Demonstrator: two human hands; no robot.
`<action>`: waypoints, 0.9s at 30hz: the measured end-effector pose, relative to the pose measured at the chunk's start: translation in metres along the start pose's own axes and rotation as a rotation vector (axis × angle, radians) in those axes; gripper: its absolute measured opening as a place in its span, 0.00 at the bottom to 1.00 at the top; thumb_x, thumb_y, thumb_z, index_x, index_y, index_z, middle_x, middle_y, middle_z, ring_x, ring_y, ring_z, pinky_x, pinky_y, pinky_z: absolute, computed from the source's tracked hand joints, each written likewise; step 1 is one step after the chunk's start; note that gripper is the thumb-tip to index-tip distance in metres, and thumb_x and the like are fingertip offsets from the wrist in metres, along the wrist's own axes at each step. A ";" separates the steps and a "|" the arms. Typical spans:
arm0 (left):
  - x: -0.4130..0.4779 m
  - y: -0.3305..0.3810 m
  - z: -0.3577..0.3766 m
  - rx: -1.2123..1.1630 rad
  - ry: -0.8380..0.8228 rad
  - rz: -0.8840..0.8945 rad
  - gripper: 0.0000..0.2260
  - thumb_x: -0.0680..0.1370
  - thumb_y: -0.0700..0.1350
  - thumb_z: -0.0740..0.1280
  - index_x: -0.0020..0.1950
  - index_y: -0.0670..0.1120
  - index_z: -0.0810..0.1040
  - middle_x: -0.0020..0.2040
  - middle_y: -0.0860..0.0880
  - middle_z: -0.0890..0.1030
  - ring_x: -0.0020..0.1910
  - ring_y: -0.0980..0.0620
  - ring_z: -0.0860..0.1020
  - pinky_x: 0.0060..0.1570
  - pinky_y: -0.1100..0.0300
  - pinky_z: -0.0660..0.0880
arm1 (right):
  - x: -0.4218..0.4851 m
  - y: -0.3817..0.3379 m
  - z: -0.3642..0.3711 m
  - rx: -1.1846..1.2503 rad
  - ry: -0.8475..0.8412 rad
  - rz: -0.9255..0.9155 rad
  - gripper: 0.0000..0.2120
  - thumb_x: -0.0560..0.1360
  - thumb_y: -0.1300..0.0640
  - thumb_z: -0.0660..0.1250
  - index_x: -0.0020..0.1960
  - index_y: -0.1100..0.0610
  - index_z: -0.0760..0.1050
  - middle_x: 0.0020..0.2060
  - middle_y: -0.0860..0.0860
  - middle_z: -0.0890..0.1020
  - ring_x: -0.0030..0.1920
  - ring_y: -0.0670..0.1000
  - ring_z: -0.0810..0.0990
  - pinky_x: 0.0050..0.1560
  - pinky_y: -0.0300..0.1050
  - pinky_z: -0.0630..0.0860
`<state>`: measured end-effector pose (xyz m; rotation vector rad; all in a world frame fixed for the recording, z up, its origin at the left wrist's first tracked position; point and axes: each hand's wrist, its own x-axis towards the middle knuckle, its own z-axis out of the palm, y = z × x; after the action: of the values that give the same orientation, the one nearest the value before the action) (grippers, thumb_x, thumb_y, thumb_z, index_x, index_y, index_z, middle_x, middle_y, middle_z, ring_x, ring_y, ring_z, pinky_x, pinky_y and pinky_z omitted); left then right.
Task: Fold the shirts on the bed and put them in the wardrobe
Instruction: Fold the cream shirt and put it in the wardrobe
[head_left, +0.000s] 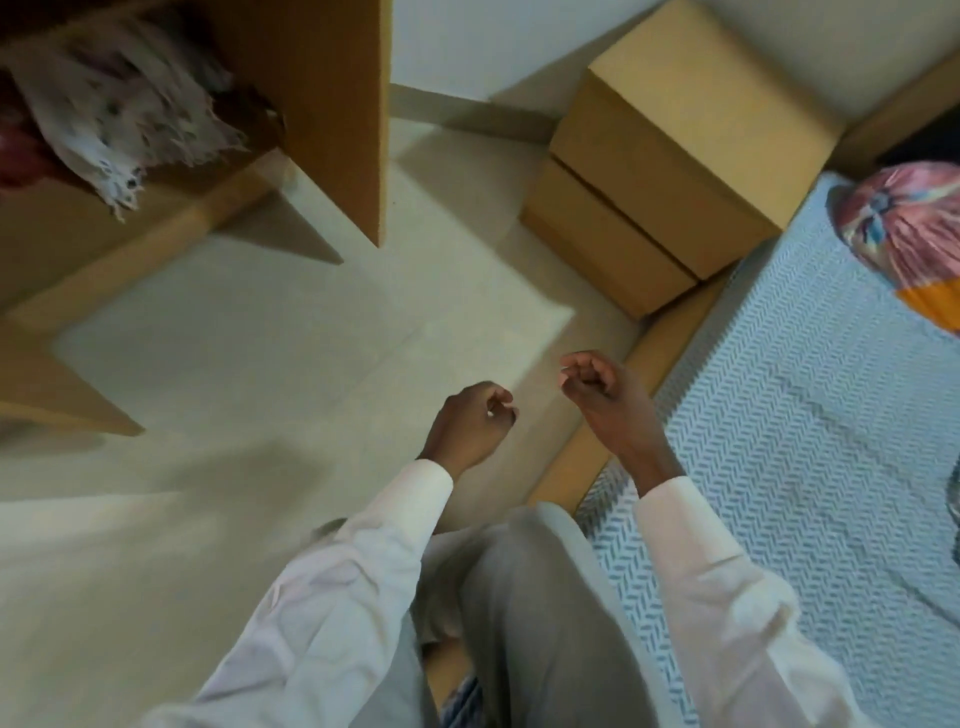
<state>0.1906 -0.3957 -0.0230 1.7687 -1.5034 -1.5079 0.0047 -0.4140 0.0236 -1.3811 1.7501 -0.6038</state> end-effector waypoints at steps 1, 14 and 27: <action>0.009 0.004 0.012 0.014 0.001 0.030 0.09 0.75 0.49 0.69 0.54 0.50 0.81 0.53 0.53 0.83 0.55 0.53 0.79 0.58 0.57 0.74 | 0.000 0.017 -0.008 0.006 0.025 0.011 0.10 0.74 0.54 0.70 0.54 0.52 0.80 0.43 0.46 0.83 0.48 0.46 0.82 0.54 0.49 0.78; -0.033 0.118 0.266 0.409 -0.210 0.399 0.13 0.76 0.47 0.68 0.60 0.47 0.79 0.53 0.50 0.81 0.54 0.50 0.79 0.55 0.56 0.75 | -0.143 0.234 -0.212 0.142 0.195 0.179 0.13 0.75 0.49 0.72 0.59 0.50 0.78 0.51 0.48 0.83 0.51 0.47 0.82 0.45 0.41 0.77; -0.049 0.169 0.444 1.355 -0.438 0.532 0.39 0.71 0.55 0.74 0.76 0.47 0.59 0.72 0.42 0.66 0.67 0.41 0.71 0.65 0.47 0.68 | -0.171 0.400 -0.383 -0.268 0.335 0.462 0.27 0.77 0.56 0.68 0.73 0.62 0.67 0.75 0.60 0.64 0.73 0.59 0.67 0.69 0.49 0.65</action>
<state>-0.2689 -0.2642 -0.0230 1.2368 -3.3423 -0.5184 -0.5235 -0.1791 -0.0207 -1.0238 2.3969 -0.3658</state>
